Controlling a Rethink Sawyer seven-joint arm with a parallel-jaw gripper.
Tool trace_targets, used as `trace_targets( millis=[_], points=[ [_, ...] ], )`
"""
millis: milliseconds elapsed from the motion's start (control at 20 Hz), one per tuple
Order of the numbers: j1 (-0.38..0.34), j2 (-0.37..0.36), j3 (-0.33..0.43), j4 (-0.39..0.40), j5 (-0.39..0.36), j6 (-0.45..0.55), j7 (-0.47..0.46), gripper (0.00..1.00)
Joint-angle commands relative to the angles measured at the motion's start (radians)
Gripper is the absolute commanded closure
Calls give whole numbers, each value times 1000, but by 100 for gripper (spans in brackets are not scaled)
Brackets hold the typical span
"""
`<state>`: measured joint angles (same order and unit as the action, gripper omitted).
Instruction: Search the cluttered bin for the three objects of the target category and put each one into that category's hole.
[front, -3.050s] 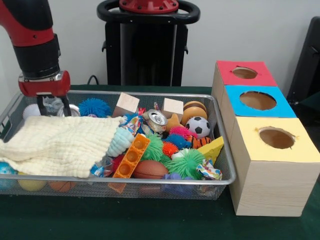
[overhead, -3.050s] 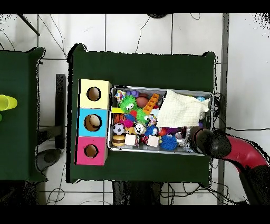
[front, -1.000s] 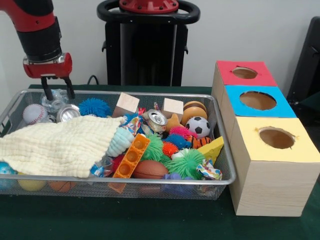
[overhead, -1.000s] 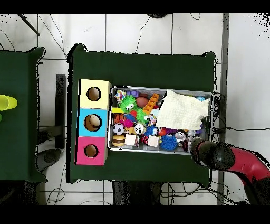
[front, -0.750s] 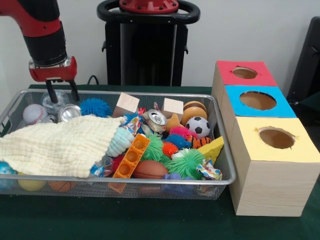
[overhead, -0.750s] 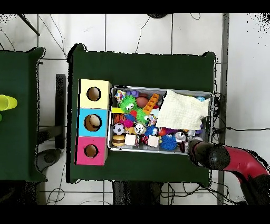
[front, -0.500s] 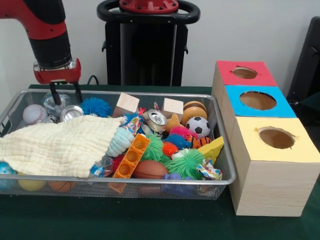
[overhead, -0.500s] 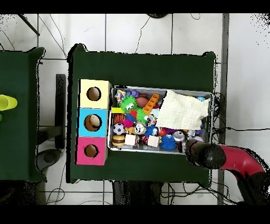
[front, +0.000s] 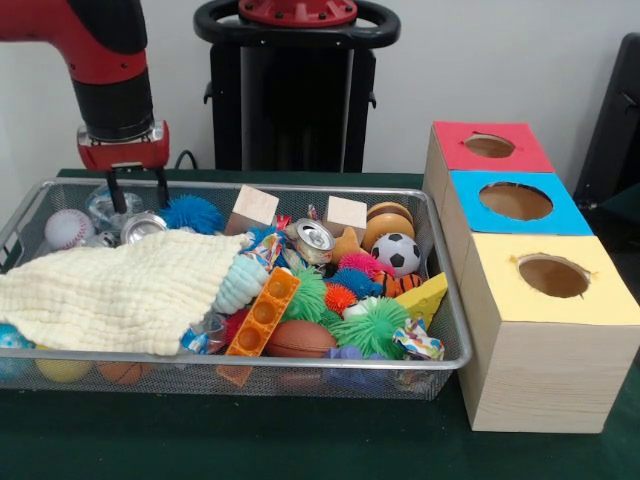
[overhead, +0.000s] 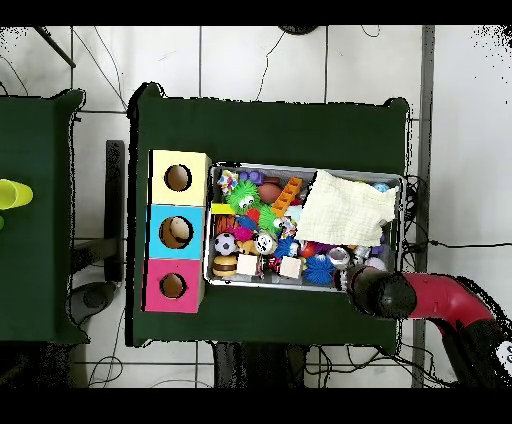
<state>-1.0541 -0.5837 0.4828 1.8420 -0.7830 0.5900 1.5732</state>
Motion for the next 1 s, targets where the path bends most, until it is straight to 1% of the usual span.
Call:
trace_targets(
  millis=[50,200,500,800,1000],
  points=[
    [30,-27,-26,-17,-93,-29,-65,0],
    [44,-73,-21,-1,-92,-26,-62,0],
    [67,-116,-24,18,-84,-32,-48,0],
    [84,-98,-45,0,-110,-53,-33,0],
    [90,-82,-63,1,-130,-73,-19,0]
  ],
)
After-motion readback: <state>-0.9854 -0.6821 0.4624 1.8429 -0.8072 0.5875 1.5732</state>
